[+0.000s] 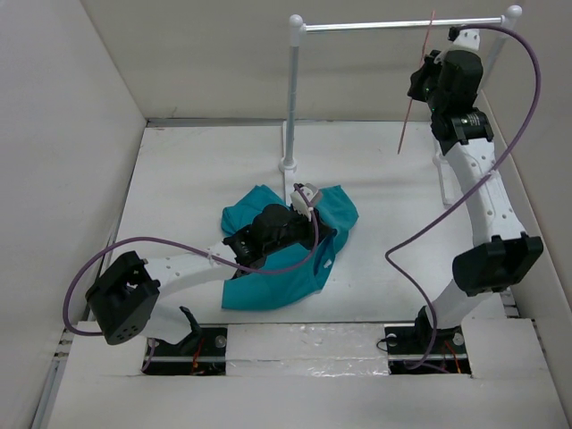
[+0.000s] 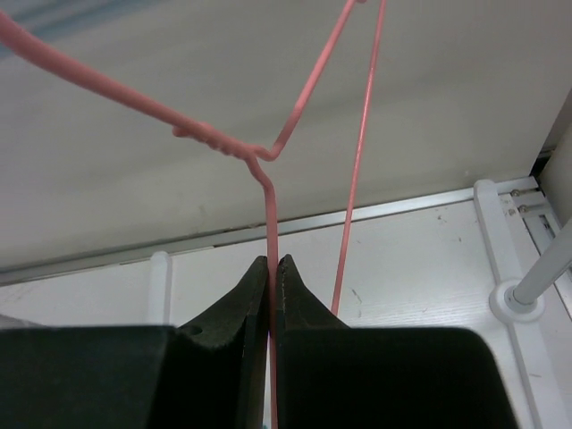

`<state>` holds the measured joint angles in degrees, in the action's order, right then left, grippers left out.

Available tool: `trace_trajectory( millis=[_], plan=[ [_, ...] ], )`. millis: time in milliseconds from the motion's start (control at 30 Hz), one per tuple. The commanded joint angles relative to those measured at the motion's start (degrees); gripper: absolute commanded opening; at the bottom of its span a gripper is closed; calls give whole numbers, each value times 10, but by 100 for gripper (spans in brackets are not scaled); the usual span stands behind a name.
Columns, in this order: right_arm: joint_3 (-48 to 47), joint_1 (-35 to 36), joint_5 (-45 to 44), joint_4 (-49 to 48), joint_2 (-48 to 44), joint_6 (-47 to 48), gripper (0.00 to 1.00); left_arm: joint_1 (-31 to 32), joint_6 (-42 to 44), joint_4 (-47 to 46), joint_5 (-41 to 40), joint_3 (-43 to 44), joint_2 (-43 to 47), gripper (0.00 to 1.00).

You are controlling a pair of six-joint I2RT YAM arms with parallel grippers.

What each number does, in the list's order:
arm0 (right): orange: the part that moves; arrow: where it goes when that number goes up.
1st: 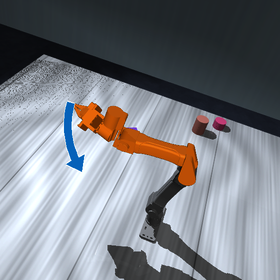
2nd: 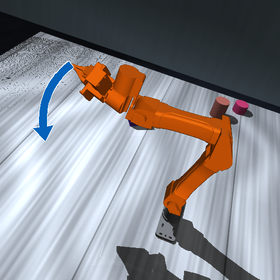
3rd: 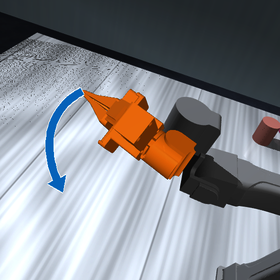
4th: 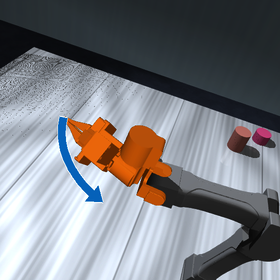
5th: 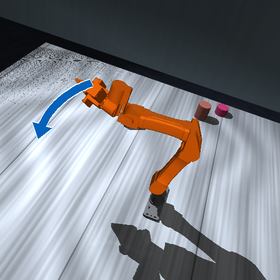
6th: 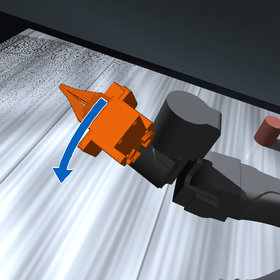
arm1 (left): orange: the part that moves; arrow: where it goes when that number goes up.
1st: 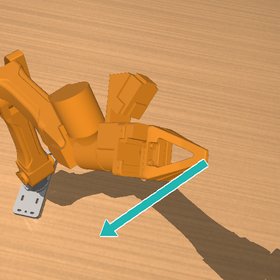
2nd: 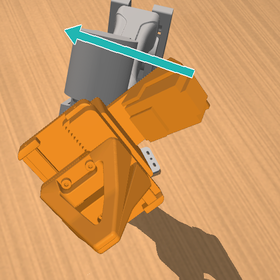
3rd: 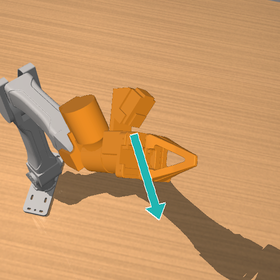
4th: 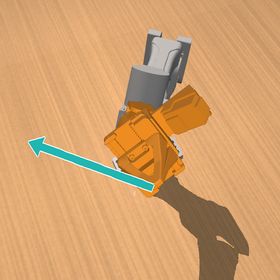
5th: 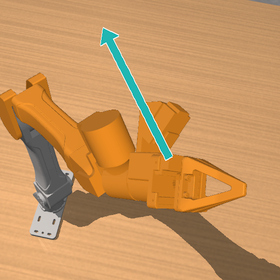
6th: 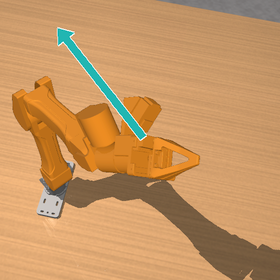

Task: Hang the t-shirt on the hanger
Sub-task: Pick up the hanger from the clothesline, then place the T-shirt on the hanger.

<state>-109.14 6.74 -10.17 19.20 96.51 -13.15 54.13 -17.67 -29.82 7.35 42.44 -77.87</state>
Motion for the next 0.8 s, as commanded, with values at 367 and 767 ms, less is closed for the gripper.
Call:
trace_trajectory(
  millis=[367,767],
  plan=[
    [223,-2,133,-94,-182,-55,0,-15,-15,-58,26,-6,18,0],
    [526,88,316,-60,-510,-136,0,-108,-87,-94,42,58,-49,0]
  ],
)
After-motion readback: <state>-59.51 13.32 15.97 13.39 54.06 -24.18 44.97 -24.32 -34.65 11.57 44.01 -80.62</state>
